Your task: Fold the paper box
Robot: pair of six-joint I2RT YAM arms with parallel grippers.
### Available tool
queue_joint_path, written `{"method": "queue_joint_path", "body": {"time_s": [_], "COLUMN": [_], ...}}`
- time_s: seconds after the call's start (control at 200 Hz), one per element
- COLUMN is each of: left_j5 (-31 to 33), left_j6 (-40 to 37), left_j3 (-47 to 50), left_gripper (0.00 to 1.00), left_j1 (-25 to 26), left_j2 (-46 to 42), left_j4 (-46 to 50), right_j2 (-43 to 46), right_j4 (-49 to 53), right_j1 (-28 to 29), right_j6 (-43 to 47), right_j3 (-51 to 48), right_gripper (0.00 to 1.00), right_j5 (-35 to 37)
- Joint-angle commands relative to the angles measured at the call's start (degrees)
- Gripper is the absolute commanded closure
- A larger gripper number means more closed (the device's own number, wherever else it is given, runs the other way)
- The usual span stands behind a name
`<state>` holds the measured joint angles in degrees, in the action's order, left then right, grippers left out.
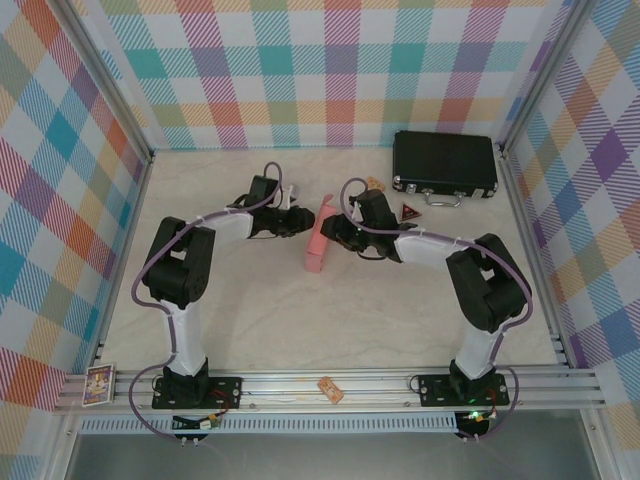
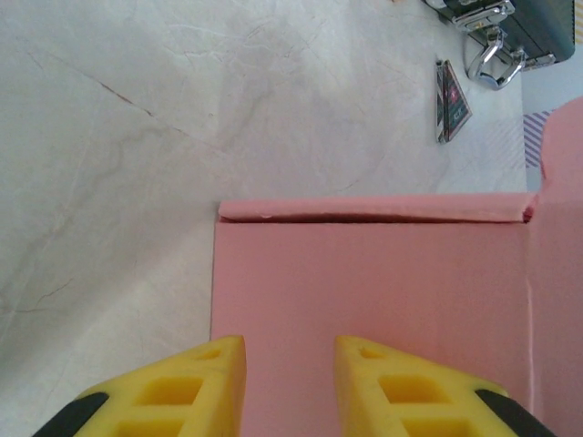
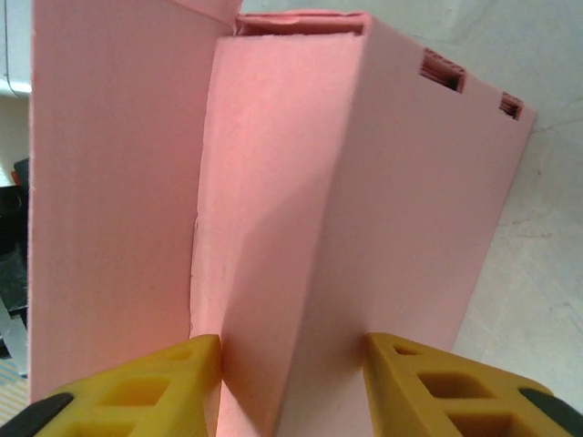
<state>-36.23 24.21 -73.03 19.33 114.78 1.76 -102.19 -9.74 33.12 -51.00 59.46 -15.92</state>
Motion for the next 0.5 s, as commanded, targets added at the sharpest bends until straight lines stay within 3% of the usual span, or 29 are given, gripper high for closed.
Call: {"method": "queue_joint_path", "body": {"time_s": [0.0, 0.225, 0.495], "left_j5": [-2.5, -1.8, 8.8], "left_j6": [-2.2, -3.4, -6.1], "left_j3": [-3.6, -6.7, -9.0], "left_gripper": [0.69, 0.69, 0.64], "left_j1": [0.0, 0.2, -0.1], "left_j2": [1.8, 2.7, -2.4], "left_j4": [3.2, 6.1, 11.9], "right_j2": [1.4, 3.4, 7.8], "right_j4": [1.6, -0.7, 6.7], "right_j1": [2.4, 5.3, 5.4], "right_j6": [-5.6, -11.6, -7.4], "right_j3": [-2.9, -5.2, -3.4], "right_gripper": [0.55, 0.55, 0.49], "right_j5": [6.2, 13.1, 18.1]}}
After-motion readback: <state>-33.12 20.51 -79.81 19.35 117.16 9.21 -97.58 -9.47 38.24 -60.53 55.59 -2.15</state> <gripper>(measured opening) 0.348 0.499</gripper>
